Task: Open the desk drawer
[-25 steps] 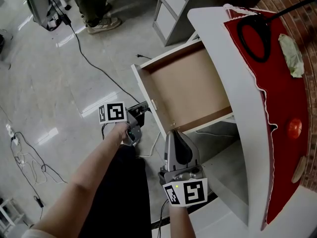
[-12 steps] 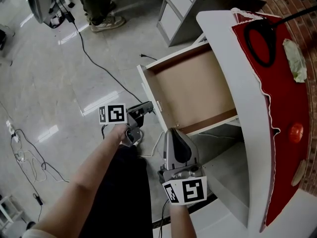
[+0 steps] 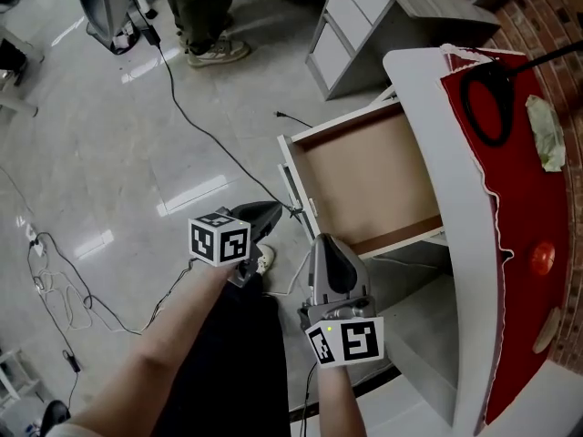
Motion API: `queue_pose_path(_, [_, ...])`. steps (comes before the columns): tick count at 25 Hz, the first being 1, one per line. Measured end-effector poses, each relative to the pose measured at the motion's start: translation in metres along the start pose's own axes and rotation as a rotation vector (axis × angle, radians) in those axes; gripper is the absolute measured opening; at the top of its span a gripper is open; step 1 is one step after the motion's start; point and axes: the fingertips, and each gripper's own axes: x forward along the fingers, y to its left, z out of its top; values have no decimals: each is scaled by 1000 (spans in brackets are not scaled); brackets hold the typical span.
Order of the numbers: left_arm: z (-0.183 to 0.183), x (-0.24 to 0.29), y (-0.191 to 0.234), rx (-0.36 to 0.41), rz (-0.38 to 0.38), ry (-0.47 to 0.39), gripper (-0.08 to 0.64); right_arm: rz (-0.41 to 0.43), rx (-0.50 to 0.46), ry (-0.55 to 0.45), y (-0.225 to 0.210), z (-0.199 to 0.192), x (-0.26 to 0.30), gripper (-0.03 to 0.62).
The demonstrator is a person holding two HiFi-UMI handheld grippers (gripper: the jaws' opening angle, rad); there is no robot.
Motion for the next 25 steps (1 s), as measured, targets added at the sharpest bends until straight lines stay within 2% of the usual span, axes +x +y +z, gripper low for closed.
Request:
queue_pose_path(4, [24,-27,-39,154,-10,-24,11,-5,1,8,11,14,9,18])
queue_pose_path(9, [60,-68,-84,259,1,-68,11,9,-15,3,32,43,19,18])
queue_pose_path(15, [93,-111,-125,295,-3,-120,11,-6,-14,-7,49,78,17,18])
queue_pose_path(19, [104,-133,-152,323,3,-111,11,-12,-8,1,60,99,4,18])
queue_pose_path(25, [122,-142,-199,362,-34,-102,11,-56,-13,-25,54,148,-16,18])
